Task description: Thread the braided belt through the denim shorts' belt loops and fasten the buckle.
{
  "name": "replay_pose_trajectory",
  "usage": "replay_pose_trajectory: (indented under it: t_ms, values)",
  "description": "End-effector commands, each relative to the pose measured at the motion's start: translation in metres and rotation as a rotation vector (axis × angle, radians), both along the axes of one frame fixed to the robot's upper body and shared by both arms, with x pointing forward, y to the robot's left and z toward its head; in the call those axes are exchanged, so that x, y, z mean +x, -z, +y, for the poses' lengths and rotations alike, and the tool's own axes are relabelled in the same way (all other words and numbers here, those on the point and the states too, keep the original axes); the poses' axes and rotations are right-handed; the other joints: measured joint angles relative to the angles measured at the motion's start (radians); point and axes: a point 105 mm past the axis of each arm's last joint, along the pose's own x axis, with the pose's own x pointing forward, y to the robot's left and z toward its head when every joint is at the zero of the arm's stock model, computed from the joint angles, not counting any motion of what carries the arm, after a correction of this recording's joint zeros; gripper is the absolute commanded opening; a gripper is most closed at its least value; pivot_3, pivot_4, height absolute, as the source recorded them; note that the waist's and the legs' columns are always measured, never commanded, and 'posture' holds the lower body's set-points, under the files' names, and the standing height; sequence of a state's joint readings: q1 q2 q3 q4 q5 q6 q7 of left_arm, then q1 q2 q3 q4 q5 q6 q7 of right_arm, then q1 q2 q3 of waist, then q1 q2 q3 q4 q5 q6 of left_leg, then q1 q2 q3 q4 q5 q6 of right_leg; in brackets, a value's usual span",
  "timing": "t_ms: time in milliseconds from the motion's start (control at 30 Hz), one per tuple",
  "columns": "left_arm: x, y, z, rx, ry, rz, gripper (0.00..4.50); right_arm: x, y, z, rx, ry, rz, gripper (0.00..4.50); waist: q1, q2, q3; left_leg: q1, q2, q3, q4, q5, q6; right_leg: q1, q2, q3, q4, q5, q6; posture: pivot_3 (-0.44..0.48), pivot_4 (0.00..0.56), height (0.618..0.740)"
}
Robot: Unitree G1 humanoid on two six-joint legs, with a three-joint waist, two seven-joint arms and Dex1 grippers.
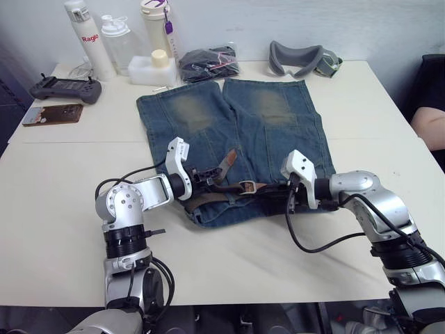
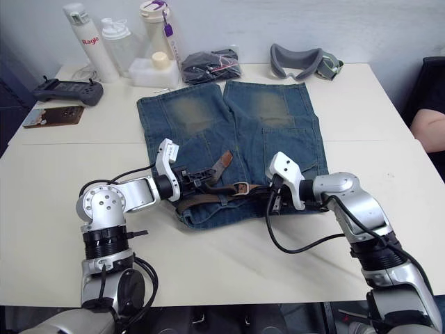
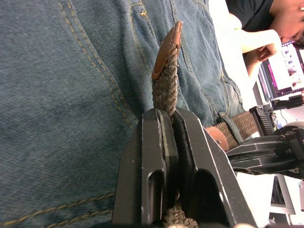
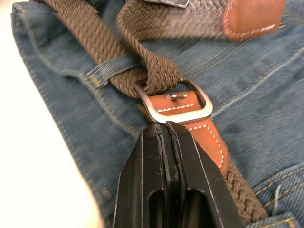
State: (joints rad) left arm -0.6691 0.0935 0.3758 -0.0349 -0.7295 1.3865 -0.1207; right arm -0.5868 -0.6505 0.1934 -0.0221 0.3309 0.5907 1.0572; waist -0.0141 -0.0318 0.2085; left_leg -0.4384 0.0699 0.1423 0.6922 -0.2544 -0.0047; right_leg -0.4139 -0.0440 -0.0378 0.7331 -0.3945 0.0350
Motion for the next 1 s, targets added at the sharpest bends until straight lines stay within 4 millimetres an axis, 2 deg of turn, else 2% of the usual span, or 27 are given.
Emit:
replay_pose_trajectory:
  t_ms: [33, 167, 467, 533, 700, 900, 1000]
  values:
    - [-0.002, -0.014, -0.004, -0.009, 0.013, -0.061, 0.00, 0.010, -0.005, 0.001, -0.003, 0.009, -0.030, 0.03, -0.004, 0.000, 0.000, 0.000, 0.000, 0.000, 0.000, 0.000, 0.000, 0.000, 0.000, 0.000, 0.000, 0.000, 0.000, 0.000, 0.150, 0.681]
    - [-0.003, -0.013, -0.005, 0.004, 0.019, -0.067, 0.00, 0.015, -0.020, -0.003, 0.025, 0.001, -0.027, 0.03, -0.011, 0.000, 0.000, 0.000, 0.000, -0.001, 0.000, 0.000, 0.000, 0.000, 0.000, -0.001, 0.000, 0.000, 0.000, 0.000, 0.150, 0.681]
    - [-0.010, -0.010, -0.010, 0.039, 0.056, -0.075, 0.00, 0.003, -0.053, -0.016, 0.113, -0.079, 0.065, 0.03, -0.011, 0.000, 0.000, -0.001, 0.000, -0.001, 0.000, 0.000, 0.000, 0.000, 0.000, -0.001, -0.001, 0.000, 0.000, 0.000, 0.150, 0.681]
    - [-0.013, -0.008, -0.011, 0.048, 0.066, -0.074, 0.00, 0.005, -0.050, -0.016, 0.119, -0.065, 0.082, 0.03, -0.011, 0.000, 0.000, -0.001, 0.000, -0.002, 0.000, 0.000, 0.000, 0.001, 0.000, -0.001, -0.001, 0.000, 0.000, 0.000, 0.150, 0.681]
    - [-0.017, -0.004, -0.012, 0.075, 0.085, -0.074, 0.00, 0.012, -0.020, -0.007, 0.063, -0.048, 0.104, 0.03, -0.013, 0.000, 0.000, 0.000, 0.000, -0.002, 0.000, 0.000, 0.000, 0.001, 0.000, -0.001, -0.001, 0.000, 0.000, 0.000, 0.150, 0.681]
    - [-0.021, 0.010, -0.011, 0.226, 0.124, -0.104, 0.00, 0.021, -0.010, 0.006, 0.084, -0.046, 0.111, 0.03, -0.013, 0.000, 0.000, -0.001, 0.000, -0.002, -0.001, 0.000, 0.000, 0.000, 0.000, -0.001, -0.001, 0.000, 0.000, 0.000, 0.150, 0.681]
    - [-0.022, 0.013, -0.012, 0.244, 0.132, -0.115, 0.00, 0.021, -0.004, 0.009, 0.076, -0.051, 0.120, 0.03, -0.013, 0.000, 0.000, 0.000, 0.000, -0.002, -0.001, 0.000, 0.000, 0.001, 0.000, -0.001, -0.002, 0.000, 0.000, 0.000, 0.150, 0.681]
